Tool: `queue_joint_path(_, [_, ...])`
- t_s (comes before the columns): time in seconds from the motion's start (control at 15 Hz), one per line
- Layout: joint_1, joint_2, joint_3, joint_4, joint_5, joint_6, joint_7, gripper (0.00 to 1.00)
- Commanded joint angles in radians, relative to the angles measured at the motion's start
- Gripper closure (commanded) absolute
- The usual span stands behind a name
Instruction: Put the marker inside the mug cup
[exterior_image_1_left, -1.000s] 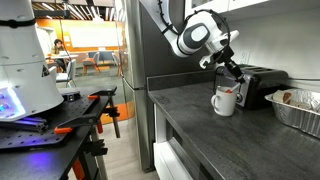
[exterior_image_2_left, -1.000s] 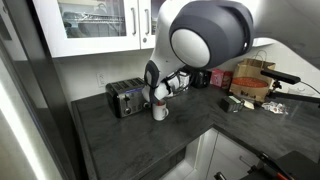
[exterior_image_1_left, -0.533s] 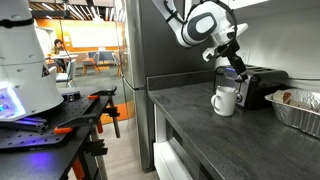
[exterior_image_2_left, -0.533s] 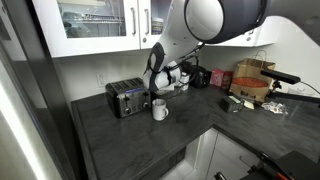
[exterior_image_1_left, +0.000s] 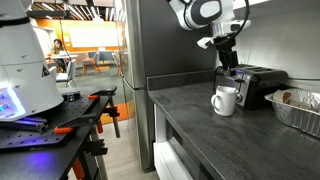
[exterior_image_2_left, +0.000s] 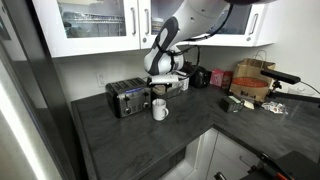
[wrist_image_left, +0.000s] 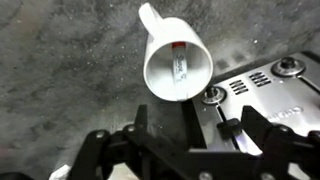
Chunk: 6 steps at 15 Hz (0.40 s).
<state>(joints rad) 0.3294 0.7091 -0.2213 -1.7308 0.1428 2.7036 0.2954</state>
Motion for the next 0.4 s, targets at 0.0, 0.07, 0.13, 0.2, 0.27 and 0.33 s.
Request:
queue_joint_path(0.0, [-0.13, -0.07, 0.123, -0.017, -0.034, -0.213, -0.087, 0.0])
queue_joint_path(0.07, [-0.152, -0.072, 0.139, -0.005, -0.041, -0.287, -0.101, 0.0])
queue_joint_path(0.13, [-0.179, -0.074, 0.161, 0.004, -0.044, -0.351, -0.135, 0.0])
queue_joint_path(0.2, [-0.203, -0.074, 0.183, 0.011, -0.043, -0.406, -0.173, 0.0])
queue_joint_path(0.27, [-0.222, -0.075, 0.2, 0.013, -0.038, -0.429, -0.204, 0.0])
queue_joint_path(0.33, [-0.234, -0.075, 0.211, 0.012, -0.038, -0.435, -0.23, 0.0])
